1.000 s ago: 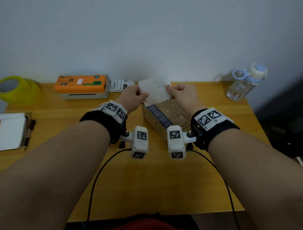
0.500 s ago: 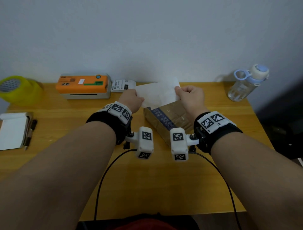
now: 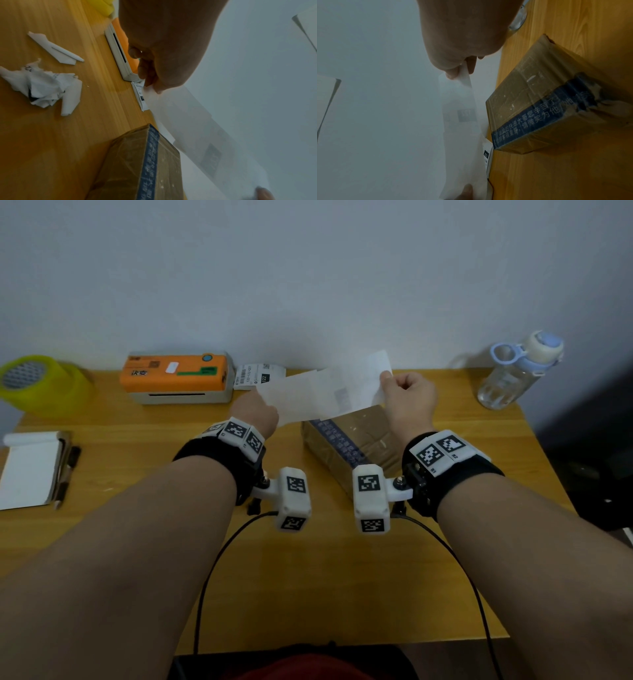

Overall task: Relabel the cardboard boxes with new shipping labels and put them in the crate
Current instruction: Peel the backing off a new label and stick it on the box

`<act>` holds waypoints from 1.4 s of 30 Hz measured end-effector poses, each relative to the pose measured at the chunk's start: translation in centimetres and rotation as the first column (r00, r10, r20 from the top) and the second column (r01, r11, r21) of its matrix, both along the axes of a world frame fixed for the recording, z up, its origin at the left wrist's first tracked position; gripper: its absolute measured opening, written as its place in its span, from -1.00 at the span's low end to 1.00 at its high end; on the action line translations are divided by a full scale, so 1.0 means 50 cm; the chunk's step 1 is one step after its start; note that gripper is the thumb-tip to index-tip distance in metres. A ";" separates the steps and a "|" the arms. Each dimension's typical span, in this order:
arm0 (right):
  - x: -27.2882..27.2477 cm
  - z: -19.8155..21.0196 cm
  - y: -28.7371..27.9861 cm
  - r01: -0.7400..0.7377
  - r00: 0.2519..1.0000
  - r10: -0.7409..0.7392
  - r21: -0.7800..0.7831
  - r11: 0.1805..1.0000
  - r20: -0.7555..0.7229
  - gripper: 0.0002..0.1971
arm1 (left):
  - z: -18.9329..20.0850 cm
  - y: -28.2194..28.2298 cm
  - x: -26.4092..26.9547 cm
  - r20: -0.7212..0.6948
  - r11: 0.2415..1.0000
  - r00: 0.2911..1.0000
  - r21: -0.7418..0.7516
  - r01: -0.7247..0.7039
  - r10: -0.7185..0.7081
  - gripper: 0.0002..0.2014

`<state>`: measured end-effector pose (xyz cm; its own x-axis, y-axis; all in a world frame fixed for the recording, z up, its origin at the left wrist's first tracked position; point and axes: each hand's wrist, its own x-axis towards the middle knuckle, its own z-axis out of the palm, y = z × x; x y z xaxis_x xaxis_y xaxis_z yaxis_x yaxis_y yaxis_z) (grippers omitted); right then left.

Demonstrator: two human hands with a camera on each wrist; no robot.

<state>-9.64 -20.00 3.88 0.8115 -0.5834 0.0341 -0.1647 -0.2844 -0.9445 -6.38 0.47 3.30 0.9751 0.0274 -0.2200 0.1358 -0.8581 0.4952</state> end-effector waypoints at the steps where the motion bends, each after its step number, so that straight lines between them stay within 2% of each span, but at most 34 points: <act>1: 0.000 -0.001 0.002 0.009 1.000 -0.009 -0.001 1.000 0.001 -0.74 | -0.001 0.002 0.000 -0.008 1.000 1.000 0.002 -0.004 0.004 -0.73; 6: 0.000 -0.007 0.015 0.042 0.999 -0.042 0.018 0.999 0.010 -0.74 | -0.005 0.019 0.002 -0.038 0.999 0.998 0.011 -0.053 0.053 -0.79; 9: -0.004 -0.011 0.021 0.038 0.999 -0.038 -0.002 0.999 0.004 -0.74 | -0.016 0.033 0.001 -0.041 0.994 0.994 -0.022 -0.107 0.106 -0.71; 11: -0.007 -0.014 0.023 0.033 0.999 -0.033 -0.018 0.999 0.000 -0.74 | -0.022 0.041 0.000 -0.048 0.988 0.989 -0.066 -0.142 0.139 -0.84; 13: -0.011 -0.015 0.027 0.044 0.999 -0.043 -0.016 0.999 0.008 -0.75 | -0.028 0.049 -0.003 -0.069 0.985 0.986 -0.075 -0.155 0.150 -0.87; 18: -0.015 -0.029 0.040 0.072 0.997 -0.071 -0.027 0.997 0.032 -0.79 | -0.025 0.059 -0.013 -0.097 0.990 0.986 -0.027 -0.139 0.136 -0.74; 20: -0.016 -0.031 0.046 0.094 0.995 -0.093 -0.021 0.995 0.047 -0.81 | -0.021 0.063 -0.012 -0.104 0.988 0.983 -0.004 -0.153 0.151 -0.79; 21: -0.016 -0.028 0.042 0.125 0.991 -0.125 -0.004 0.992 0.055 -0.81 | -0.022 0.072 -0.011 -0.117 0.984 0.977 -0.002 -0.180 0.179 -0.74; 23: -0.015 -0.018 0.015 0.209 0.976 -0.210 0.023 0.978 0.057 -0.77 | -0.027 0.107 -0.012 -0.142 0.974 0.964 0.021 -0.224 0.224 -0.66; 25: -0.011 -0.011 -0.022 0.222 0.973 -0.223 0.013 0.975 0.060 -0.72 | -0.033 0.140 -0.013 -0.123 0.970 0.963 0.046 -0.237 0.241 -0.68; 30: -0.007 -0.007 0.010 -0.018 0.998 0.018 0.001 1.000 0.053 -0.77 | -0.036 0.114 -0.011 0.031 0.999 1.000 0.041 -0.004 0.003 -0.81; 32: -0.011 -0.006 0.036 -0.085 0.996 0.083 0.037 0.996 0.045 -0.77 | -0.038 0.101 -0.009 0.068 0.990 0.993 0.116 0.084 -0.092 -0.86; 34: -0.014 -0.007 0.049 -0.120 0.991 0.114 0.089 0.989 0.065 -0.77 | -0.049 0.098 -0.008 0.083 0.952 0.975 0.250 0.177 -0.204 -0.92; 36: -0.016 -0.010 0.053 -0.138 0.989 0.127 0.144 0.980 0.081 -0.80 | -0.069 0.099 -0.013 -0.008 0.876 0.954 0.394 0.279 -0.300 -0.99; 38: -0.019 -0.012 0.055 -0.142 0.989 0.130 0.178 0.974 0.075 -0.80 | -0.095 0.105 -0.023 -0.171 0.807 0.925 0.451 0.381 -0.340 -0.96; 40: -0.023 -0.013 0.055 -0.140 0.990 0.130 0.196 0.970 0.061 -0.80 | -0.118 0.113 -0.035 -0.271 0.823 0.909 0.397 0.406 -0.317 -0.86; 42: -0.025 -0.010 0.053 -0.130 0.991 0.122 0.184 0.974 0.058 -0.84 | -0.126 0.109 -0.040 -0.237 0.888 0.923 0.283 0.363 -0.302 -0.72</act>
